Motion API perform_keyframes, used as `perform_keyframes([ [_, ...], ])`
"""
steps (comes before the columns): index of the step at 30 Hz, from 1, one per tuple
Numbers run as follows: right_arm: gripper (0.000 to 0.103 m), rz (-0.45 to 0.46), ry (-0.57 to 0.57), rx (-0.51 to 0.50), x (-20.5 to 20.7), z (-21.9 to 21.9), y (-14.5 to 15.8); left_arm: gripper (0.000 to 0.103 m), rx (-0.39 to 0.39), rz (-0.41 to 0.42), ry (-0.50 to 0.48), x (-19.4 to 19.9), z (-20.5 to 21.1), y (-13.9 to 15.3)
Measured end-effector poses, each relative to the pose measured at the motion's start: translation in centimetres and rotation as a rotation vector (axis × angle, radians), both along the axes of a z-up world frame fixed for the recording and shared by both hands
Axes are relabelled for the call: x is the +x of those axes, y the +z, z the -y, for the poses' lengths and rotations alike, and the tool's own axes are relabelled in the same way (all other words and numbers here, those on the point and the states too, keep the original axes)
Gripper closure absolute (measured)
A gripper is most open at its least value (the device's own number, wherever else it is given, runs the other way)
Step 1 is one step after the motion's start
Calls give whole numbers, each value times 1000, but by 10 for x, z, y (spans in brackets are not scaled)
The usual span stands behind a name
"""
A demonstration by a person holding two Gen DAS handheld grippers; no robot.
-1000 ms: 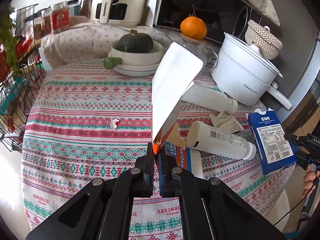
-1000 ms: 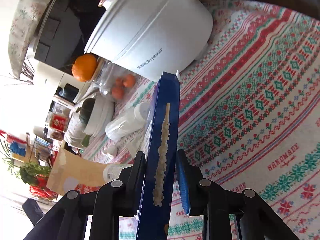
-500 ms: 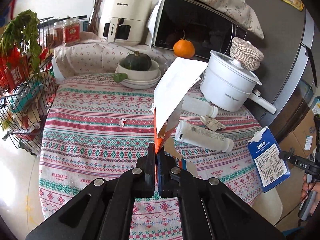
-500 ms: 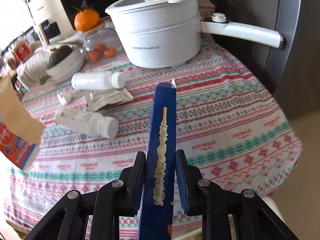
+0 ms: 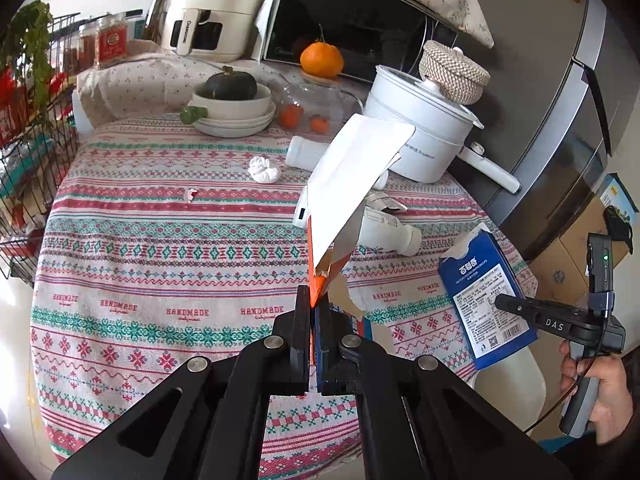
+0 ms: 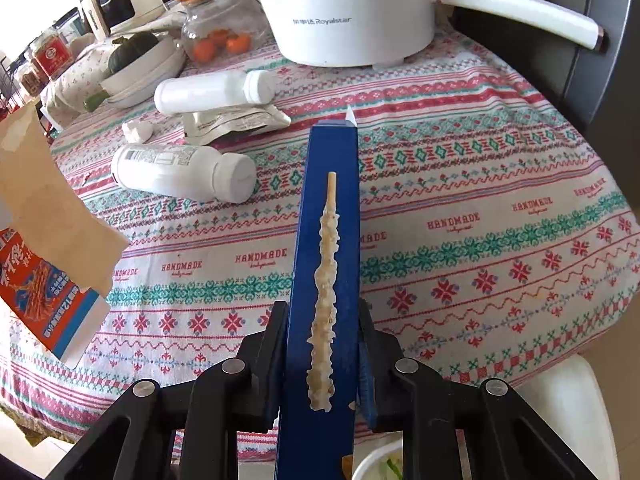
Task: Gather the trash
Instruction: 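Carry carton and blue box over the white bin and open both grippers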
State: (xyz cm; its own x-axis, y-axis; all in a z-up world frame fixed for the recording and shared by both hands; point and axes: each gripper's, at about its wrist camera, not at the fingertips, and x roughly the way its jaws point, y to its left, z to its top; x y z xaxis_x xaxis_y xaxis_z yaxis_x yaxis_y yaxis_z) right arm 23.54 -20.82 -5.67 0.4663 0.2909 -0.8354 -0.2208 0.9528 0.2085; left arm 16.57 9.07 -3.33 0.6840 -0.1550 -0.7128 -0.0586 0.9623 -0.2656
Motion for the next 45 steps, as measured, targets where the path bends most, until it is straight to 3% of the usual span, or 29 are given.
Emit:
perform_keyframes([
  [4,79,36,23,-36,-11,-6,10,102,10,29,-39,-5,15,8],
  [10,79,90,-2,5,-42,13,35,102,16,67,-132,-15,47,20],
  [16,79,130,-120,28,-74,62,53,102,7,82,-239,-22,90,27],
  [23,79,124,-280,13,-111,121,47,102,3,85,-356,-31,145,28],
  [31,79,78,-391,-4,-141,159,29,102,25,59,-513,-40,219,6],
  [40,79,16,-444,34,-151,183,12,102,182,56,-663,-45,293,-38],
  [45,78,1,-475,29,-152,191,8,102,249,28,-705,-40,313,-61],
])
